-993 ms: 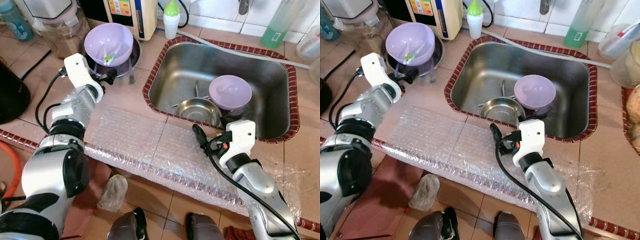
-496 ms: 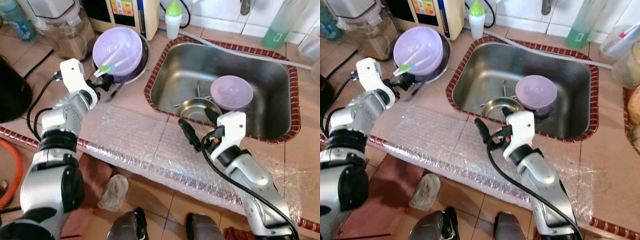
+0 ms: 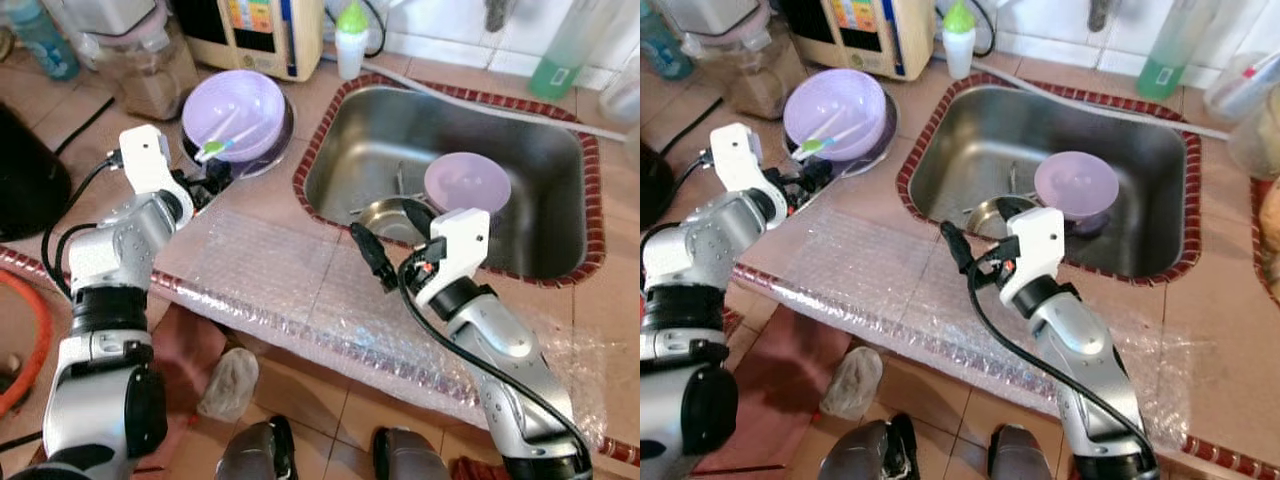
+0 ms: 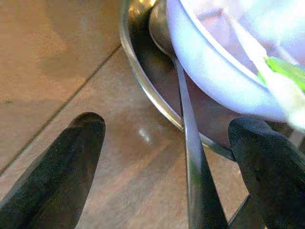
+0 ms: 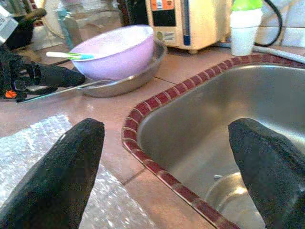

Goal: Kitchen organization

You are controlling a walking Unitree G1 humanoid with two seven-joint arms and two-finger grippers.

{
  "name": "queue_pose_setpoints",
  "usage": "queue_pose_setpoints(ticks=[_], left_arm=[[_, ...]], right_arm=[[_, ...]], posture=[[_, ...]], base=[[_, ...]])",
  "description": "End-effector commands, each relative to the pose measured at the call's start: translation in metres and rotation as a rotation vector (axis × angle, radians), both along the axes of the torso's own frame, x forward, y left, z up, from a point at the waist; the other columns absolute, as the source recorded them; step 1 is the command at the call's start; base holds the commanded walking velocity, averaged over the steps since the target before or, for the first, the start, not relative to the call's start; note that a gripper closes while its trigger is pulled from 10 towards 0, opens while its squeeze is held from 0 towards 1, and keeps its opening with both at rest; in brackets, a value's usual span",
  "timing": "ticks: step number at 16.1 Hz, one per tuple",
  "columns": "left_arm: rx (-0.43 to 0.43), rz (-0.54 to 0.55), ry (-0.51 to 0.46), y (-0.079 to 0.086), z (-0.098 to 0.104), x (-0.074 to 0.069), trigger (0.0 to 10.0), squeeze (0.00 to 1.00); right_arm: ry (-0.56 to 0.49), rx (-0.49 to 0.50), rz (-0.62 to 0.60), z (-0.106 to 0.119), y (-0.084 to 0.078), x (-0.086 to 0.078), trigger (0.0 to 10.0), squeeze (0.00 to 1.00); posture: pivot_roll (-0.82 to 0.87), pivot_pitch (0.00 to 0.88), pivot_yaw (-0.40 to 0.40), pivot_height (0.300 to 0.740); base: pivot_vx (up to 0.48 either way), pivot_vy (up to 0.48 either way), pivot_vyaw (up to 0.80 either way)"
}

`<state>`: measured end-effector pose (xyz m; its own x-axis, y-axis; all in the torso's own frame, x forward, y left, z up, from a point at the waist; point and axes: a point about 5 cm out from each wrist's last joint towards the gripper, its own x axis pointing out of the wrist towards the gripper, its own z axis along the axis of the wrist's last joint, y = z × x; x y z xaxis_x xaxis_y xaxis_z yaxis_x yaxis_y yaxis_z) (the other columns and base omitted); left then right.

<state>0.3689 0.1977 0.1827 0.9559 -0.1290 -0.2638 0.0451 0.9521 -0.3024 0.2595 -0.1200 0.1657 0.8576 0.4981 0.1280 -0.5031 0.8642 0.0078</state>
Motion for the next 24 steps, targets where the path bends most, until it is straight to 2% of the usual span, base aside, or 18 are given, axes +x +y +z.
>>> queue_pose_setpoints(ticks=[1, 5, 11, 15, 23, 24], left_arm=[[0.017, 0.006, 0.035, 0.003, -0.005, -0.006, 10.0, 0.0], [0.026, -0.008, 0.042, 0.001, -0.003, -0.014, 10.0, 0.0], [0.056, -0.07, 0.081, -0.007, -0.002, -0.041, 10.0, 0.0], [0.043, -0.114, 0.086, -0.02, 0.002, -0.053, 10.0, 0.0], [0.023, -0.16, 0.097, -0.038, 0.003, -0.063, 10.0, 0.0], [0.028, -0.145, 0.057, -0.04, 0.006, -0.063, 10.0, 0.0]], right_arm=[[0.001, 0.007, 0.029, 0.0, 0.005, 0.0, 10.0, 0.0], [-0.001, 0.016, 0.043, 0.0, 0.009, 0.002, 10.0, 0.0], [-0.006, 0.018, 0.045, -0.001, 0.014, 0.008, 10.0, 0.0], [-0.009, 0.02, 0.051, -0.003, 0.018, 0.011, 10.0, 0.0], [-0.011, 0.021, 0.049, -0.007, 0.022, 0.016, 10.0, 0.0], [-0.012, 0.02, 0.048, -0.008, 0.022, 0.017, 10.0, 0.0]], posture=[[-0.12, 0.147, 0.101, 0.74], [-0.11, 0.141, 0.106, 0.74], [-0.08, 0.126, 0.114, 0.74], [-0.07, 0.116, 0.114, 0.74], [-0.05, 0.104, 0.113, 0.74], [-0.05, 0.099, 0.11, 0.74]], base=[[0.0, 0.0, 0.0], [0.0, 0.0, 0.0], [0.0, 0.0, 0.0], [0.0, 0.0, 0.0], [0.0, 0.0, 0.0], [0.0, 0.0, 0.0]])
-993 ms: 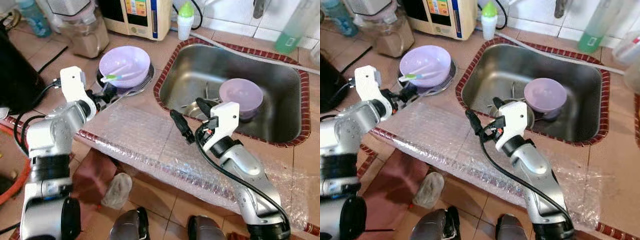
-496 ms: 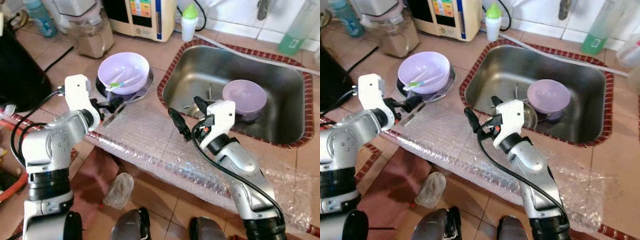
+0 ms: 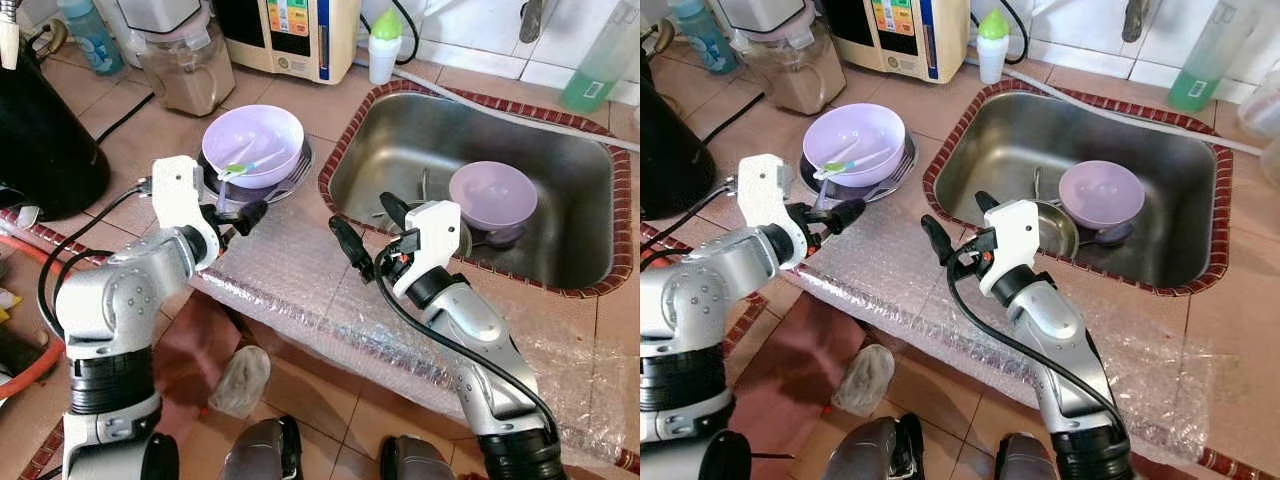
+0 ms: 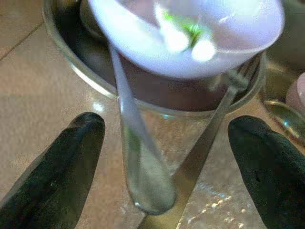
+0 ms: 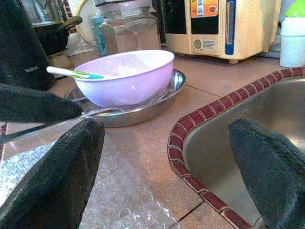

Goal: Kitchen organization

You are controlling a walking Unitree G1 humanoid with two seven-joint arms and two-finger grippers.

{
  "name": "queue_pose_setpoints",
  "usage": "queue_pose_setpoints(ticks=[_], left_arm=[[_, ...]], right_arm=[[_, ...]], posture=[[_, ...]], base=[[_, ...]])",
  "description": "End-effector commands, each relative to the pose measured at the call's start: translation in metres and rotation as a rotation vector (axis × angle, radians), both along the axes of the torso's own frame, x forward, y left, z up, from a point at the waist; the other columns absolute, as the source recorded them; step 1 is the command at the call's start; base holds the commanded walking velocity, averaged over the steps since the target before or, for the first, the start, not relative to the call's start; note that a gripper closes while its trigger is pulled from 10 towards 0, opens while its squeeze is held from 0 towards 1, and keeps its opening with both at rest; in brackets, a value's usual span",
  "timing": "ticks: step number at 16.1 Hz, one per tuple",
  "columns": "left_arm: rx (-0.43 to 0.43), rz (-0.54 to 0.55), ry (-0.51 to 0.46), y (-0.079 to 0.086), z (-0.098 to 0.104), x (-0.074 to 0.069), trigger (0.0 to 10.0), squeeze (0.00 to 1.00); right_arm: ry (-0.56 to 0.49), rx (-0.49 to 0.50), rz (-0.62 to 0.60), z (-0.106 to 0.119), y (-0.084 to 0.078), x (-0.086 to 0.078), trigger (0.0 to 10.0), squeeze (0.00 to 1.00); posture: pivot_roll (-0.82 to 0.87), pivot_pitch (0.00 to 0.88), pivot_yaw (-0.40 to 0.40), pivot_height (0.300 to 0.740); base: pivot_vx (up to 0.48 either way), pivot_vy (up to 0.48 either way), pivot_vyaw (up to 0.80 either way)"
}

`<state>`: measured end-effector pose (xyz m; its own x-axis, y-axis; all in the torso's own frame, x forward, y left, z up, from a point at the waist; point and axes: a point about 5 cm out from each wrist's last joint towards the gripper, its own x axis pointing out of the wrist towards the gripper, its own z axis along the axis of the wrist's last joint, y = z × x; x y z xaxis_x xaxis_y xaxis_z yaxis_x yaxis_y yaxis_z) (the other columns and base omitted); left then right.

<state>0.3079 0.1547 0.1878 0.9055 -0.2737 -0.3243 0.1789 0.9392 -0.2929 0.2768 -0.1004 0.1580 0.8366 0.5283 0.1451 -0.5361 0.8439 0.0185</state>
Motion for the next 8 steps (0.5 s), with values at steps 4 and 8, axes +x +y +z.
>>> queue_pose_setpoints(ticks=[4, 8], left_arm=[[0.063, 0.097, -0.128, 0.005, 0.006, -0.011, 10.0, 0.0], [0.148, 0.058, -0.396, -0.011, 0.004, -0.038, 10.0, 0.0]], right_arm=[[-0.01, -0.008, 0.018, -0.001, 0.003, 0.004, 10.0, 0.0], [-0.011, -0.024, 0.034, -0.004, 0.004, 0.013, 10.0, 0.0]], posture=[[-0.04, 0.081, 0.089, 0.74], [-0.01, 0.056, 0.047, 0.74]], base=[[0.0, 0.0, 0.0], [0.0, 0.0, 0.0]])
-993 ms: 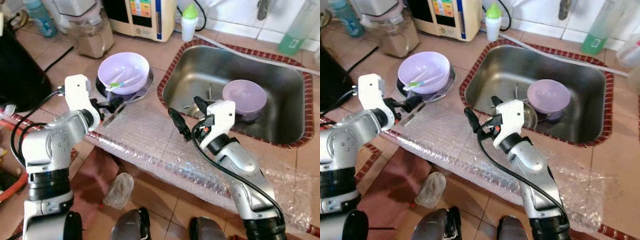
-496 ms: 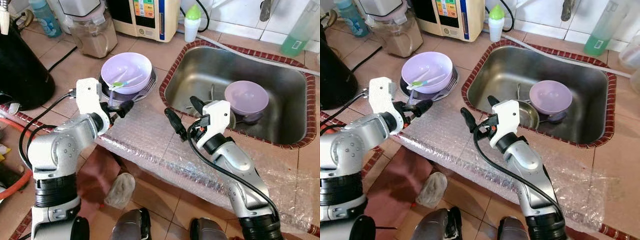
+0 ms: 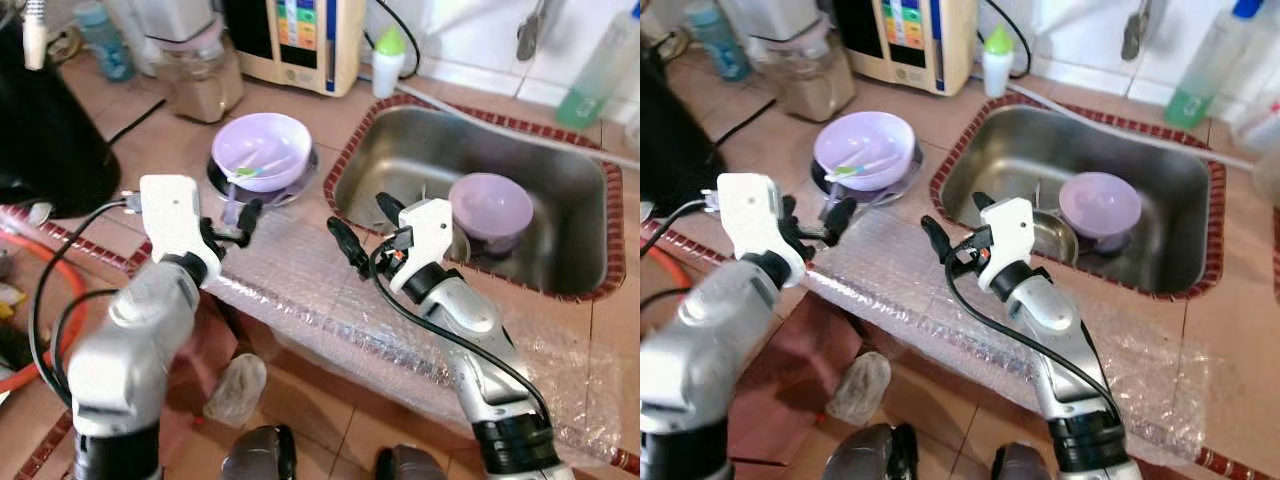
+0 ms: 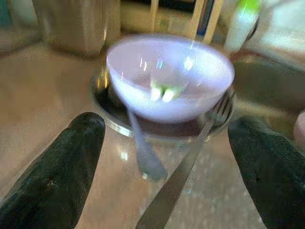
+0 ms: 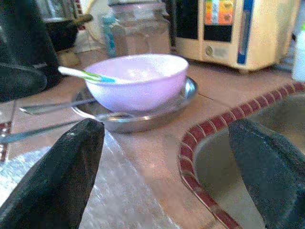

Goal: Kitchen organization

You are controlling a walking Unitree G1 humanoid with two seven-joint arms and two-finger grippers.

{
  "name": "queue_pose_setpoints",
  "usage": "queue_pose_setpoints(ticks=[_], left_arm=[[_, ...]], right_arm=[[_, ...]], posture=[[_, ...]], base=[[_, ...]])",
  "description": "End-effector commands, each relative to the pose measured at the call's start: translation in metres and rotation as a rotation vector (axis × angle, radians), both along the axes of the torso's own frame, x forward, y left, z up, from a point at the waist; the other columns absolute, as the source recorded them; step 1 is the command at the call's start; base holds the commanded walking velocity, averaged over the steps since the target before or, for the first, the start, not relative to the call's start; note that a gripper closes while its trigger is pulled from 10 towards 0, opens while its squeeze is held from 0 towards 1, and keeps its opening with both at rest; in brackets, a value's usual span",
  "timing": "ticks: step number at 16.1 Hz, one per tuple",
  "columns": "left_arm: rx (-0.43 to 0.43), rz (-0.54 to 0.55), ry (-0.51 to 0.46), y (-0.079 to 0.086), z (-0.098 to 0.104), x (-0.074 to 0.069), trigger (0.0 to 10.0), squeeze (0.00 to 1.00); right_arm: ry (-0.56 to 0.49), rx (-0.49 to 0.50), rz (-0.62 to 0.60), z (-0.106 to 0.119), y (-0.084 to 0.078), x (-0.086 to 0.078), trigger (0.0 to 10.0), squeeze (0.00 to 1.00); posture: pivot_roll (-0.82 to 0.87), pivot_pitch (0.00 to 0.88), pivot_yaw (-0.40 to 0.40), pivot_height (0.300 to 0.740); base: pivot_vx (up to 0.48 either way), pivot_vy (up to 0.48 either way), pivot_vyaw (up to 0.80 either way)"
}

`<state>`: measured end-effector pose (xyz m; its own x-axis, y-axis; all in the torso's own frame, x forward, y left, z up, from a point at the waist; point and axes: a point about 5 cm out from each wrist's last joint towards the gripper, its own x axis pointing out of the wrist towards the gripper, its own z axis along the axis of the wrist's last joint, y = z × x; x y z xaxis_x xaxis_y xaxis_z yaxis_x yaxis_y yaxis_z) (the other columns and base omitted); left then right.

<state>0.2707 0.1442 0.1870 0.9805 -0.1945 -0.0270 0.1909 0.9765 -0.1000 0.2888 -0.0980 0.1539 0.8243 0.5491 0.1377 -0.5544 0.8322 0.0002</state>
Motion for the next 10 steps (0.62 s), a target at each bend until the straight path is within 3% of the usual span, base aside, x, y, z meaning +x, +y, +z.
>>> queue_pose_setpoints(ticks=[1, 2, 5, 6, 7, 10], left_arm=[[0.049, 0.002, -0.08, -0.001, 0.0, -0.001, 10.0, 0.0], [0.07, 0.013, -0.119, -0.001, -0.004, 0.001, 10.0, 1.0], [0.123, 0.07, -0.164, -0.001, -0.022, 0.009, 10.0, 1.0], [0.142, 0.068, -0.193, -0.003, -0.024, 0.011, 10.0, 0.65], [0.145, 0.077, -0.209, -0.003, -0.027, 0.014, 10.0, 0.0], [0.138, 0.097, -0.231, 0.001, -0.039, 0.029, 10.0, 0.0]], right_arm=[[-0.008, -0.006, 0.017, 0.0, 0.003, 0.002, 10.0, 0.0], [-0.011, -0.009, 0.023, 0.0, 0.004, 0.003, 10.0, 0.0], [-0.018, -0.02, 0.029, 0.0, 0.003, 0.004, 10.0, 0.0], [-0.019, -0.024, 0.025, 0.0, 0.002, 0.004, 10.0, 0.0], [-0.02, -0.026, 0.019, -0.001, 0.0, 0.004, 10.0, 0.0], [-0.011, -0.028, 0.003, -0.004, -0.006, -0.003, 10.0, 0.0]], posture=[[-0.01, 0.049, 0.038, 0.74], [-0.01, 0.045, 0.033, 0.74], [-0.03, 0.035, 0.031, 0.74], [-0.04, 0.032, 0.032, 0.74], [-0.05, 0.032, 0.036, 0.74], [-0.09, 0.037, 0.046, 0.74]], base=[[0.0, 0.0, 0.0], [0.0, 0.0, 0.0], [0.0, 0.0, 0.0], [0.0, 0.0, 0.0], [0.0, 0.0, 0.0], [0.0, 0.0, 0.0]])
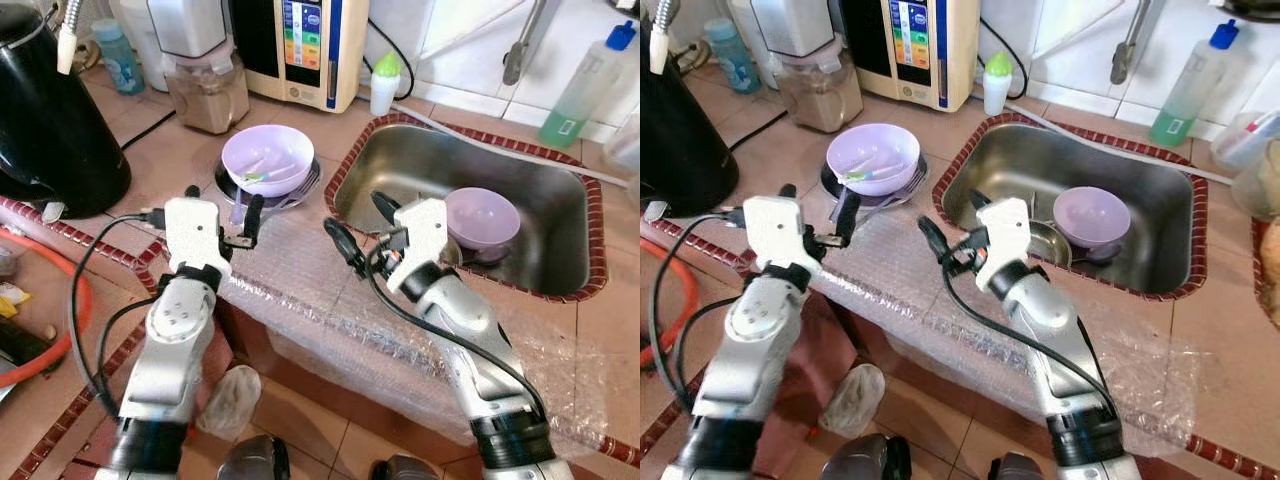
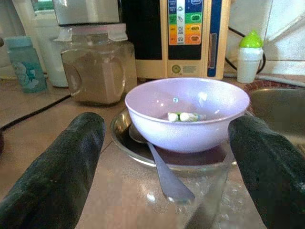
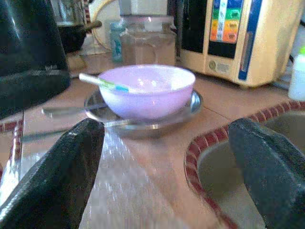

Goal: Kitchen organization

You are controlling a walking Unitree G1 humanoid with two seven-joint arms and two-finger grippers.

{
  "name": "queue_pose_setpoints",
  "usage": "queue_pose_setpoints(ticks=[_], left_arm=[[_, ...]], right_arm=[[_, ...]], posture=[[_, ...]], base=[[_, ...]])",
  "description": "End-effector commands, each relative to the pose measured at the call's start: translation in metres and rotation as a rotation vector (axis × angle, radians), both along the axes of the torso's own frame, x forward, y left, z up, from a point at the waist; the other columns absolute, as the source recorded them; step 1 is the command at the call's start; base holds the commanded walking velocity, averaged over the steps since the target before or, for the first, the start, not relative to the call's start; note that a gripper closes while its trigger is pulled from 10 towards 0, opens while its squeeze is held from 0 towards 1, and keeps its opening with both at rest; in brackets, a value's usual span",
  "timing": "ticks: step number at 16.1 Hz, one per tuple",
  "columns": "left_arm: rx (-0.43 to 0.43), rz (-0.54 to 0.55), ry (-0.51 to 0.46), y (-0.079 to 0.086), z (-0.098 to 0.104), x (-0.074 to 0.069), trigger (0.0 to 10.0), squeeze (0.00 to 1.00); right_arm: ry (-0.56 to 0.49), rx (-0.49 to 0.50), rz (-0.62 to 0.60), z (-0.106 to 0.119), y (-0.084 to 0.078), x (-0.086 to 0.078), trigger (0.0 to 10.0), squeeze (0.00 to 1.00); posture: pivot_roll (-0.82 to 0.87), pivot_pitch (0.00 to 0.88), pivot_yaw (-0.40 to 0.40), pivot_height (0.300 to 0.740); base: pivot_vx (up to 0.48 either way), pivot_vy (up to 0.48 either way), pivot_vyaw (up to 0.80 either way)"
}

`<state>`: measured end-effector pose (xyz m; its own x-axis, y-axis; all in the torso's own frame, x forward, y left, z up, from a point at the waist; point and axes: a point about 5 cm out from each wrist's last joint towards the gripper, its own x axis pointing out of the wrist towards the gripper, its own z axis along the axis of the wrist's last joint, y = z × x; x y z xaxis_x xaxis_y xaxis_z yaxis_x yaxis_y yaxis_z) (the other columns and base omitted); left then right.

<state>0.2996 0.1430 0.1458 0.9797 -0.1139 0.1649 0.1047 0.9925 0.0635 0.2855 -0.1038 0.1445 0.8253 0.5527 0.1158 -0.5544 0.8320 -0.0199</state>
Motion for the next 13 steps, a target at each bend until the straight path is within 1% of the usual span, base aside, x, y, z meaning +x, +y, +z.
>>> queue_pose_setpoints(ticks=[1, 3, 4, 5, 7, 9, 10, 11, 13], left_arm=[[0.001, 0.001, -0.02, 0.002, 0.0, 0.008, 10.0, 0.0], [0.002, 0.001, -0.025, 0.001, -0.003, 0.016, 10.0, 0.0], [-0.017, -0.011, -0.042, -0.003, -0.002, 0.026, 10.0, 0.0], [-0.024, -0.018, -0.052, -0.006, 0.0, 0.032, 10.0, 0.0], [-0.026, -0.032, -0.066, -0.012, 0.0, 0.039, 10.0, 0.0], [-0.031, -0.035, -0.058, -0.016, -0.005, 0.047, 10.0, 0.0], [-0.033, -0.034, -0.059, -0.016, -0.006, 0.048, 4.7, 0.0], [-0.036, -0.026, -0.064, -0.015, -0.007, 0.049, 0.0, 0.0], [-0.029, -0.001, -0.068, -0.011, -0.008, 0.053, 0.0, 0.0]], right_arm=[[-0.012, -0.008, -0.001, 0.004, -0.004, -0.005, 10.0, 0.0], [-0.008, -0.017, -0.007, 0.003, -0.007, -0.009, 10.0, 0.0], [-0.003, -0.027, -0.017, 0.004, -0.013, -0.015, 10.0, 0.0], [-0.001, -0.035, -0.021, 0.004, -0.015, -0.017, 10.0, 0.0], [0.0, -0.049, -0.028, 0.004, -0.018, -0.021, 10.0, 0.0], [-0.001, -0.058, -0.04, 0.006, -0.021, -0.024, 10.0, 0.0], [0.0, -0.059, -0.045, 0.007, -0.022, -0.025, 10.0, 0.0], [0.001, -0.062, -0.052, 0.007, -0.023, -0.026, 10.0, 0.0], [0.004, -0.066, -0.048, 0.008, -0.024, -0.027, 10.0, 0.0]], posture=[[-0.13, 0.045, 0.047, 0.74], [-0.15, 0.051, 0.046, 0.74], [-0.19, 0.058, 0.045, 0.74], [-0.21, 0.061, 0.044, 0.74], [-0.22, 0.063, 0.046, 0.74], [-0.24, 0.065, 0.051, 0.74], [-0.26, 0.067, 0.055, 0.74], [-0.26, 0.067, 0.055, 0.74], [-0.26, 0.062, 0.054, 0.74]], base=[[0.0, 0.0, 0.0], [0.0, 0.0, 0.0], [0.0, 0.0, 0.0], [0.0, 0.0, 0.0], [0.0, 0.0, 0.0], [0.0, 0.0, 0.0], [0.0, 0.0, 0.0], [0.0, 0.0, 0.0], [0.0, 0.0, 0.0]])
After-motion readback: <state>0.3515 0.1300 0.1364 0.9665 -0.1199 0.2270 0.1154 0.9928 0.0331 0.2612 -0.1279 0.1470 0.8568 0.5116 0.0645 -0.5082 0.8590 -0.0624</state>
